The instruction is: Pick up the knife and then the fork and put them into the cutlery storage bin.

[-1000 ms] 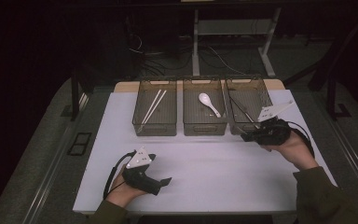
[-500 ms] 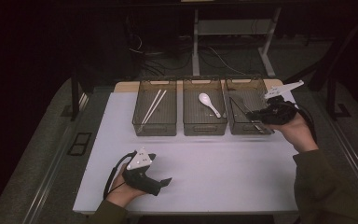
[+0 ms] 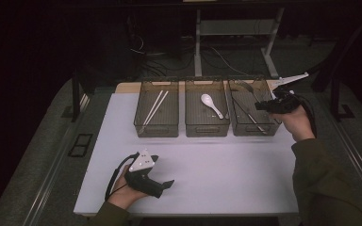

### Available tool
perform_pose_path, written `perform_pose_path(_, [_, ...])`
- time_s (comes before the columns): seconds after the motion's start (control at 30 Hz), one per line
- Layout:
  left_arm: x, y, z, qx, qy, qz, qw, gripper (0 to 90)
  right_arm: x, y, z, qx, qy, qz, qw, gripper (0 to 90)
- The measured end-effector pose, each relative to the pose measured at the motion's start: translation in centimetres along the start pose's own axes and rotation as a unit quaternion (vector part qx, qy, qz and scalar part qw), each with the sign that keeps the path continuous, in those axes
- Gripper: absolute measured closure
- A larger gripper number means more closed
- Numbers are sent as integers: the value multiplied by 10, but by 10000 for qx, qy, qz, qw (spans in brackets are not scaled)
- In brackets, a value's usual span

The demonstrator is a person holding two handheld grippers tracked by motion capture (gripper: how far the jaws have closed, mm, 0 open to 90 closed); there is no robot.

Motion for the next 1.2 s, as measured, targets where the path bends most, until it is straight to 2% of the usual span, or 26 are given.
perform_pose_path(0.27, [1, 1, 1, -6, -39, 31, 10000, 0, 20, 24, 6, 374, -83, 452, 9982, 867])
perform_pose_path(0.43, [1, 2, 1, 20, -48, 80, 10000, 0, 31, 33, 15, 425, -239, 659, 9966, 866])
perform_pose_path(0.6, [2, 2, 1, 15, -54, 88, 9999, 0, 38, 35, 19, 399, -330, 808, 9954, 866])
perform_pose_path(0.77, [3, 4, 1, 20, -61, 115, 9999, 0, 46, 39, 22, 425, -415, 856, 9946, 866])
perform_pose_path(1.07, [3, 3, 1, 22, -77, 164, 9998, 0, 62, 39, 36, 394, -929, 1010, 9898, 862])
perform_pose_path(1.2, [3, 4, 2, 29, -103, 181, 9998, 0, 63, 38, 36, 385, -935, 1013, 9897, 822])
Point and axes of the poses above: each handheld gripper's, and its own axes: x roughly forward along the jaws, z roughly out of its underside, y roughly to its right, the point moved 4 cm from there along x, roughly forward along the jaws, and after that the axes turned 13 degrees about y, right-handed, at the moved point
